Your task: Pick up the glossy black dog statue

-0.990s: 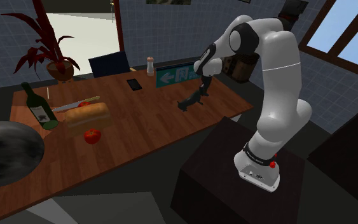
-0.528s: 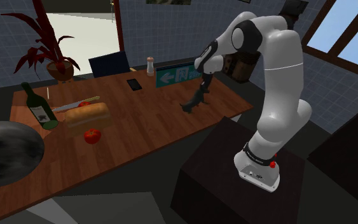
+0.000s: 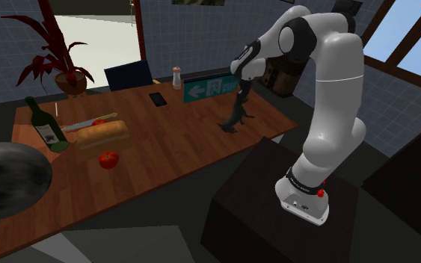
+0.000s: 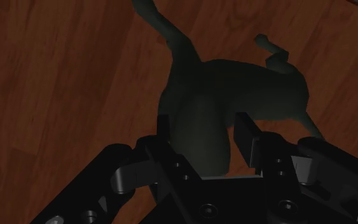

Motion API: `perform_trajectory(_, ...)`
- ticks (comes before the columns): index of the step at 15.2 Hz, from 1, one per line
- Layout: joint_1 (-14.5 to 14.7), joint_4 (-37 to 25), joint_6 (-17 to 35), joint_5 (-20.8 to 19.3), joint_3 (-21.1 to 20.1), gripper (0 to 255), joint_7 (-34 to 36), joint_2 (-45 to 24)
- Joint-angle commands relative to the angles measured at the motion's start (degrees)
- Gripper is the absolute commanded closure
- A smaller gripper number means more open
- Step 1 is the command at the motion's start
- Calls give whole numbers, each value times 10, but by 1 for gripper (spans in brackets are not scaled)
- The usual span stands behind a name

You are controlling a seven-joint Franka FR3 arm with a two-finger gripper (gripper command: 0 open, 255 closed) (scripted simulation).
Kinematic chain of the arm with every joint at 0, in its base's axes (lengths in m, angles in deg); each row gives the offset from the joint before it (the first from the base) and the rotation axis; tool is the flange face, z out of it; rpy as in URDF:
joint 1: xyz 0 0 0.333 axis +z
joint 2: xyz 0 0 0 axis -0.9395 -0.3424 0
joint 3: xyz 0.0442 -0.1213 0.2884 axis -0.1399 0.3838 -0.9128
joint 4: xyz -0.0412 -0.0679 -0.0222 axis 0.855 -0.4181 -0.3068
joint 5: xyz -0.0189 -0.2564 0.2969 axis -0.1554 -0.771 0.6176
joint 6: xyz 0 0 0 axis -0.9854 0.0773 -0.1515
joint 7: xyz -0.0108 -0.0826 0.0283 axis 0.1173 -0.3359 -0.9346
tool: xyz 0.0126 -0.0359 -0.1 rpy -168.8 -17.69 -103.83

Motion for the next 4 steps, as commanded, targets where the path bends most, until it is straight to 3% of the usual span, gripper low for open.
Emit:
perform_trajectory(1, 3, -1, -13, -6, 4, 255, 3, 13)
perform_trajectory(4, 5, -1, -19, -9, 6, 255, 4, 19)
